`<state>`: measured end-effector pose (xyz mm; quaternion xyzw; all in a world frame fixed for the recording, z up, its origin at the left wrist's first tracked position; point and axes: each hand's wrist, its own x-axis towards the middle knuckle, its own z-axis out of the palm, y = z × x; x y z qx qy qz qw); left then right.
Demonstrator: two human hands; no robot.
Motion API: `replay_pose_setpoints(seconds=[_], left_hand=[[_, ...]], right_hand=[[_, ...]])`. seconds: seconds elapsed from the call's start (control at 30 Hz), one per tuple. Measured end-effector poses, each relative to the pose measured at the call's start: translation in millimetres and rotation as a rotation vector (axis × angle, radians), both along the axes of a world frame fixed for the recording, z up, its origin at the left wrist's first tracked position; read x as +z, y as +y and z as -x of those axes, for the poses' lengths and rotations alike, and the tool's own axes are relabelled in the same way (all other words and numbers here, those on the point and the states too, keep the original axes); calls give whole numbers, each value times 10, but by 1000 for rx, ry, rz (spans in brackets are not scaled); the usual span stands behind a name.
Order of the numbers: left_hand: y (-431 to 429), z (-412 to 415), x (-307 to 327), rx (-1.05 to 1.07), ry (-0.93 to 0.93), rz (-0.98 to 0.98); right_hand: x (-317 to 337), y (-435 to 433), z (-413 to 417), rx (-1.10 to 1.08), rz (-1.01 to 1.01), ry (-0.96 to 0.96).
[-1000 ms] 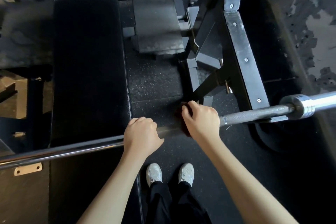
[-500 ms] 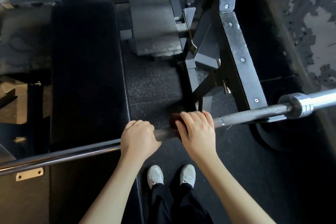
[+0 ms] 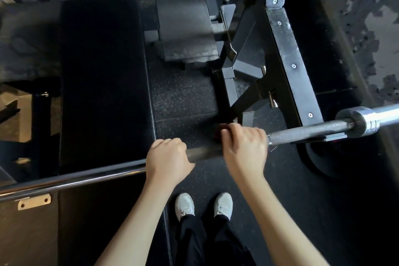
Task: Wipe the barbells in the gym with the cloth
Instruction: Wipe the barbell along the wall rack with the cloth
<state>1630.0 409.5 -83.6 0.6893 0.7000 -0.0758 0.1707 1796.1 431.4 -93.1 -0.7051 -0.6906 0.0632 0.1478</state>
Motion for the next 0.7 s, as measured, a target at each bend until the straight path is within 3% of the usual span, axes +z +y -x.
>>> replay_pose_setpoints(seconds=[0.1, 0.2, 0.33, 0.43, 0.6, 0.7], left_hand=[[2, 19, -40, -7, -14, -1], [13, 118, -33, -58, -68, 117], [-55, 330, 28, -49, -86, 102], [-157, 424, 35, -46, -118, 63], [-139, 446, 43, -70, -109, 116], [-183, 534, 108, -60, -136, 117]], right_hand=[[-45, -103, 411, 230, 1, 23], [-62, -35, 45, 351, -16, 8], [-56, -40, -486, 45, -59, -77], [-56, -118, -63, -108, -62, 8], [-23, -246, 409, 420, 20, 64], [-31, -135, -31, 413, -4, -18]])
